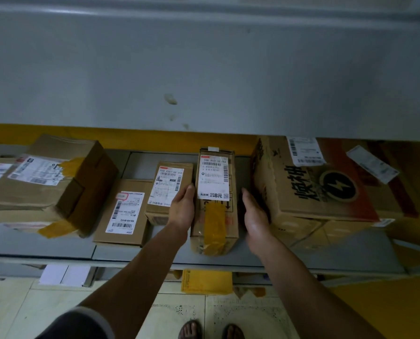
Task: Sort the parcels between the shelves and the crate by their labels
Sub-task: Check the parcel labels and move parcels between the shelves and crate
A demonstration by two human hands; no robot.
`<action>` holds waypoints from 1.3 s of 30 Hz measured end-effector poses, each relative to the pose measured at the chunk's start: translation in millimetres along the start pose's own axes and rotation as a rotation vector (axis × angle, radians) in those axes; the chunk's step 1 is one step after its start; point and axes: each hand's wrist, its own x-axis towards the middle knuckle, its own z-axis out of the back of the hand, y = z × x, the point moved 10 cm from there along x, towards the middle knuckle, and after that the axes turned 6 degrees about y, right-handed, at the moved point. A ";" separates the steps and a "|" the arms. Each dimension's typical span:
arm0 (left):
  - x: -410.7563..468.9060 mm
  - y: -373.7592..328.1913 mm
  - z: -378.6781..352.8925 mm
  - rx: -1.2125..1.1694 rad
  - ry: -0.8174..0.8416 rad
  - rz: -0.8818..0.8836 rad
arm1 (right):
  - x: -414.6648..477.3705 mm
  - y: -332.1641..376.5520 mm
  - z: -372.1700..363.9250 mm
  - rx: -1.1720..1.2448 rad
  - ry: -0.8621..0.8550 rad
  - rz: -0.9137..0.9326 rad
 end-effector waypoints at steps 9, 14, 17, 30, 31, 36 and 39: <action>0.8 6.0 -8.5 -0.075 0.068 -0.010 | 7.8 -12.7 -6.4 0.081 0.089 0.013; -19.7 -3.0 -12.0 -0.149 0.130 -0.104 | -3.7 1.9 -1.0 0.039 0.068 0.230; -35.2 -8.1 -6.5 -0.166 0.081 -0.160 | -16.3 4.4 -0.3 0.055 0.075 0.313; -91.8 -26.2 2.7 -0.278 0.143 -0.369 | -94.9 36.8 3.6 0.108 0.135 0.695; -94.7 -28.3 2.9 -0.280 0.148 -0.375 | -101.1 40.1 3.8 0.116 0.136 0.720; -104.1 -31.2 3.7 -0.304 0.163 -0.385 | -120.5 46.3 1.7 0.105 0.149 0.779; -108.7 -29.4 6.4 -0.327 0.158 -0.381 | -126.8 45.0 1.2 0.105 0.148 0.806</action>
